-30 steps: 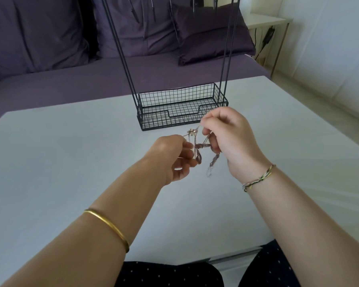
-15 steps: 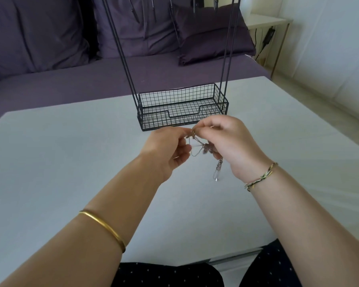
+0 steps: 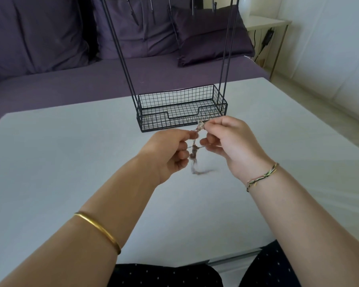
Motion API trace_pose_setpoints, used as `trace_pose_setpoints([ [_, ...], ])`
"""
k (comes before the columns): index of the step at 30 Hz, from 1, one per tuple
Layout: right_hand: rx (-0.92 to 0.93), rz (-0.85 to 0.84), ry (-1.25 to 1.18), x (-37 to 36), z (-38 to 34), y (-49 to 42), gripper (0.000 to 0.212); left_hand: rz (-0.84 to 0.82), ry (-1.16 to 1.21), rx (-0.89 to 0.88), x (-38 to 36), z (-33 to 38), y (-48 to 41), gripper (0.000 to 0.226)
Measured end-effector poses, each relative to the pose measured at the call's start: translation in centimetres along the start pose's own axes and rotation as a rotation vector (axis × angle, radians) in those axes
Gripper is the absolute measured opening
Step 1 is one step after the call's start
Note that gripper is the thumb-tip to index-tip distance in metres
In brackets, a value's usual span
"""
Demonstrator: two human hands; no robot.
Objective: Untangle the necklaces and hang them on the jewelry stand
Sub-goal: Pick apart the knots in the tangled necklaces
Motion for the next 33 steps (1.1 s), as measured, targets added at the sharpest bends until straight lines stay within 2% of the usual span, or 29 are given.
trace_pose_setpoints([
  [2, -0.025, -0.031, -0.057, -0.3, 0.0, 0.0, 0.016, 0.001, 0.02, -0.004, 0.3, 0.2, 0.1, 0.018],
  [7, 0.005, -0.092, 0.044, -0.7, -0.5, 0.3, 0.017, 0.044, -0.007, -0.057, 0.7, 0.7, 0.3, 0.015],
  [14, -0.007, -0.148, 0.055, -1.1, -0.3, 0.2, 0.004, 0.135, -0.073, -0.15, 1.0, 1.3, 0.5, 0.009],
  [19, 0.033, -0.158, 0.062, -0.9, -0.2, 0.1, 0.006, 0.136, -0.073, -0.165, 1.2, 1.4, 0.6, 0.011],
  [24, 0.082, -0.132, 0.055, -0.6, -0.6, 0.2, 0.01, 0.128, -0.086, -0.169, 1.5, 1.2, 0.2, 0.017],
  [30, 0.019, -0.085, -0.004, -0.3, -0.5, 0.1, 0.009, 0.207, -0.156, -0.231, 2.0, 1.4, 0.0, 0.016],
  [33, 0.063, -0.065, 0.053, 0.0, -0.8, 0.3, 0.009, 0.205, -0.064, -0.253, 2.1, 1.7, 0.1, 0.013],
])
Point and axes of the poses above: each hand's wrist, its own y-axis away from the middle knuckle, its own x-axis out of the back of the hand, z = x × y, the point moved 5 cm from there along -y, towards the middle knuckle, and after that the axes turned 2 degrees about x, right-handed, at the moved point
